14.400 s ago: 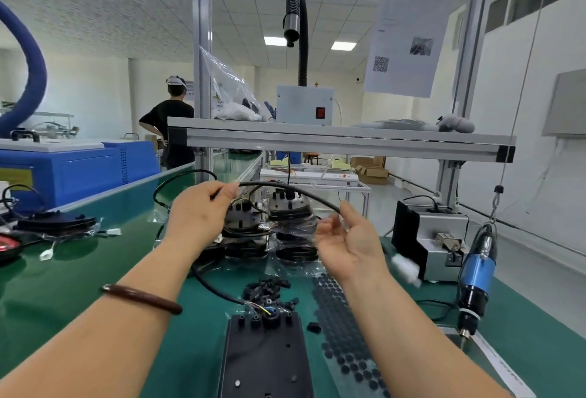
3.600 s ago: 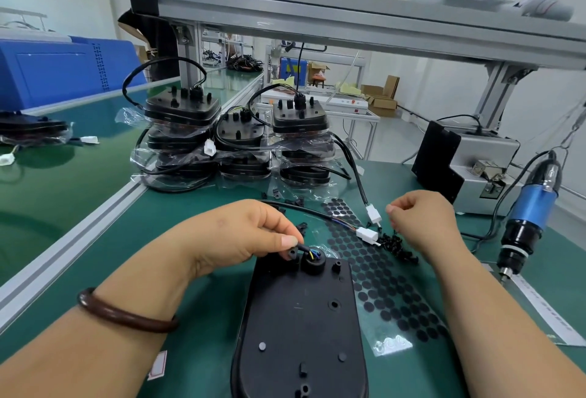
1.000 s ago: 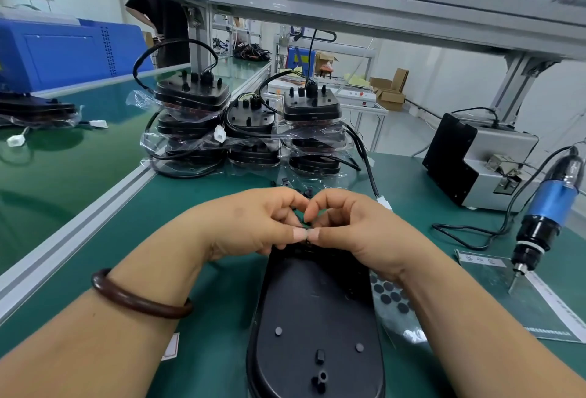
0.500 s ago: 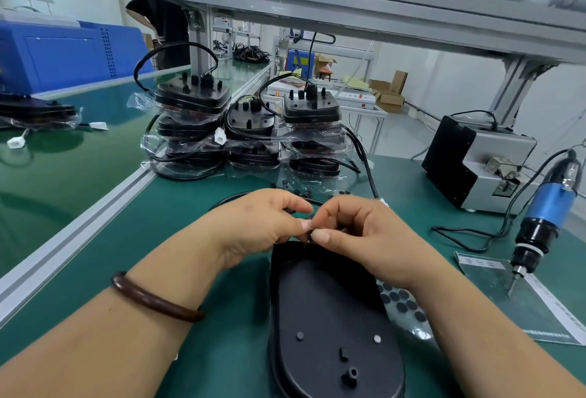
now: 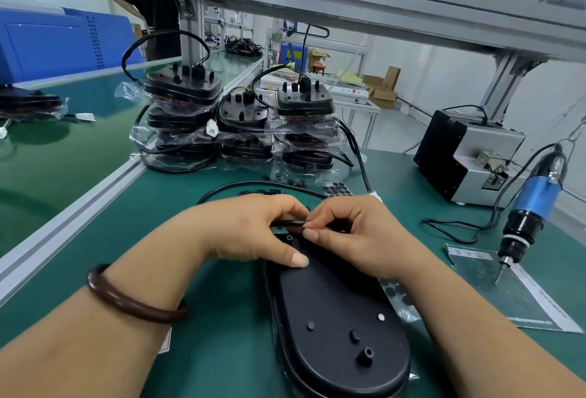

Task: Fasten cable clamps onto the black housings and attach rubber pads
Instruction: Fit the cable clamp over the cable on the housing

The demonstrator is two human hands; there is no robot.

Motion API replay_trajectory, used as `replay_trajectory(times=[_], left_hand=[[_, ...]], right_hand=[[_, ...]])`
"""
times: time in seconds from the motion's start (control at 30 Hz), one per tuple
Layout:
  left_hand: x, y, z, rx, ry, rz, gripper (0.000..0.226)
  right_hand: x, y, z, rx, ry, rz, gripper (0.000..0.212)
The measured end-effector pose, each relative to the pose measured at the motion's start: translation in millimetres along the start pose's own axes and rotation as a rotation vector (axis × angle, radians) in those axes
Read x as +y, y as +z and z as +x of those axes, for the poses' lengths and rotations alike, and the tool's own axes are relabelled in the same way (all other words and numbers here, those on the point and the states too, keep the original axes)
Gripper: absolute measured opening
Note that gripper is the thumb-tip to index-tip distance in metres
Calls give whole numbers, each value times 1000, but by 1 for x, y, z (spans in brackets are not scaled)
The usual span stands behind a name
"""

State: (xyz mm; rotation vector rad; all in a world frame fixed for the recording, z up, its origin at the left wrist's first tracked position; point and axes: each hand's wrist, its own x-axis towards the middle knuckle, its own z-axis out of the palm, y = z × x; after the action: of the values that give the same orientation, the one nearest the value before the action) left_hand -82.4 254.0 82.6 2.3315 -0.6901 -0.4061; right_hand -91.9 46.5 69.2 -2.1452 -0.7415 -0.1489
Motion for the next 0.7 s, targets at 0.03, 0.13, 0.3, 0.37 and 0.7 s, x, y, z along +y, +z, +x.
replay_trajectory(times=[0.03,0.13,0.3,0.37,0.7], left_hand=[[1,1,0,2,-9,-13,57],[2,2,0,-15,-41,-64,54],[3,2,-1,-7,-49,-70,53],[4,2,-1,12,-45,-73,55],[9,4,-1,168,36,2,30]], right_hand=[[0,0,0,-8,-3,-23,10],[-1,-2,-1,-25,-18,-86,8],[-6,-8,1,-98,-29,-177,10],[-11,-13,2,-162,-27,-241,9],[-14,-19,-1,-177,-318,-440,8]])
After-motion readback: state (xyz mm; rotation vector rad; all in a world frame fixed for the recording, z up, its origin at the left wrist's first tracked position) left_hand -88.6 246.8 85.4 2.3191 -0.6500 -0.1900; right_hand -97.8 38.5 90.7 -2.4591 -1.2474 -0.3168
